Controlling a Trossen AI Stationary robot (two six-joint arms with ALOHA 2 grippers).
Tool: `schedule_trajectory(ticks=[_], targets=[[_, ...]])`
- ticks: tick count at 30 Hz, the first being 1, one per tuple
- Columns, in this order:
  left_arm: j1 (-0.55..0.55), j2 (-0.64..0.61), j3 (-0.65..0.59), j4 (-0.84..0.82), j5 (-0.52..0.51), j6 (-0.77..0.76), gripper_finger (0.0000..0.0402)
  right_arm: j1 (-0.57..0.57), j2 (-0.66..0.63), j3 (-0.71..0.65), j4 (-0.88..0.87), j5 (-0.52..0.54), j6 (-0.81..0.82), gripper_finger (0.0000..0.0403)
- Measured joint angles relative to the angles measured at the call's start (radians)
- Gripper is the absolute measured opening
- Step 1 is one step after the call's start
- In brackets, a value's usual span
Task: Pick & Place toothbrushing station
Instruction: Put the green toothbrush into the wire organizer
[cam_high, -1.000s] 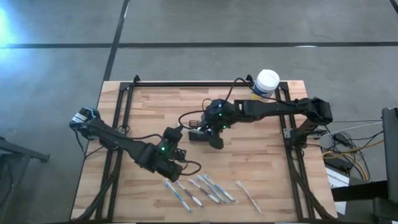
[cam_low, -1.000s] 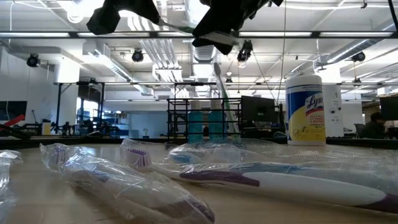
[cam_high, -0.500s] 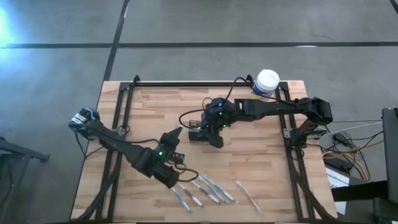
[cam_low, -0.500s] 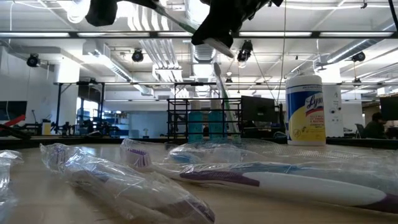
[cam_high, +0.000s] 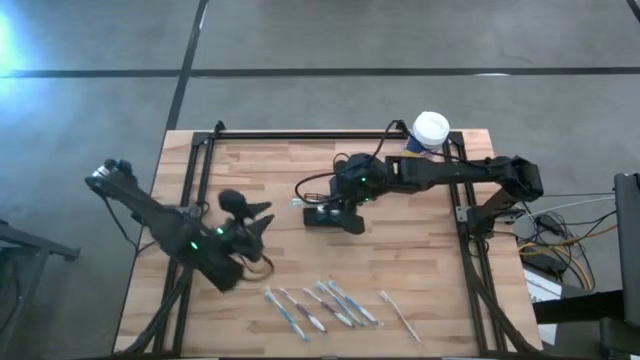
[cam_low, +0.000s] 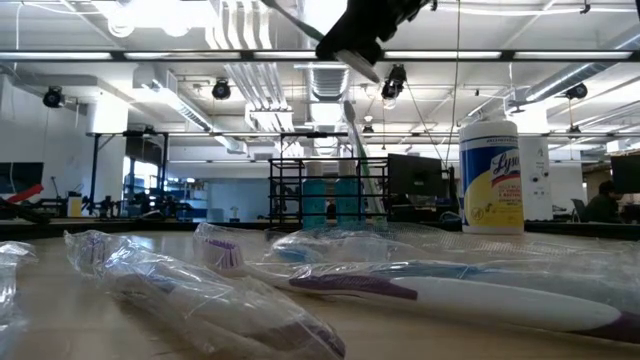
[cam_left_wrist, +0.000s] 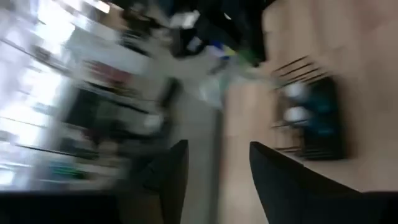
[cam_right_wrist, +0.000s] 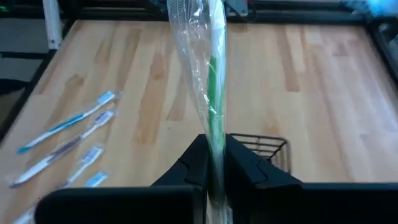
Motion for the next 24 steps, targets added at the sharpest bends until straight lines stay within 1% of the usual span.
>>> schedule_trajectory(ticks=[2,3,5,7,10,12,15,17,18,20,24], targets=[[0.000,-0.076,-0.045,0.011,0.081,-0.075,0.0178,0.000,-0.014,-0.024,0.026,0.008,-0.019,0.0020],[0.000,-0.115,-0.078,0.026,0.103,-0.100,0.0178,0.000,-0.022,-0.043,0.051,0.011,-0.023,0.0020],[-0.002,-0.195,-0.172,0.088,0.120,-0.133,0.0178,0.000,-0.036,-0.090,0.135,0.012,-0.043,0.0020],[-0.002,-0.277,-0.292,0.204,0.126,-0.146,0.0177,0.000,-0.052,-0.148,0.237,0.014,-0.050,0.0020],[0.000,-0.385,-0.491,0.479,0.133,-0.084,0.0177,0.000,-0.068,-0.245,0.419,0.017,-0.051,0.0022],[0.010,-0.432,-0.617,0.723,0.132,0.002,0.0177,0.000,-0.071,-0.305,0.554,0.025,-0.049,0.0024],[0.043,-0.456,-0.755,1.108,0.114,0.155,0.0177,0.000,-0.067,-0.378,0.725,0.026,-0.042,0.0024],[0.071,-0.456,-0.815,1.310,0.125,0.236,0.0179,0.000,-0.066,-0.407,0.794,0.028,-0.043,0.0025],[0.090,-0.455,-0.834,1.386,0.151,0.261,0.0181,0.000,-0.066,-0.419,0.820,0.029,-0.046,0.0025],[0.133,-0.457,-0.855,1.456,0.246,0.271,0.0187,0.000,-0.065,-0.437,0.864,0.029,-0.050,0.0025],[0.250,-0.450,-0.850,1.454,0.525,0.201,0.0206,0.000,-0.065,-0.446,0.888,0.030,-0.050,0.0026]])
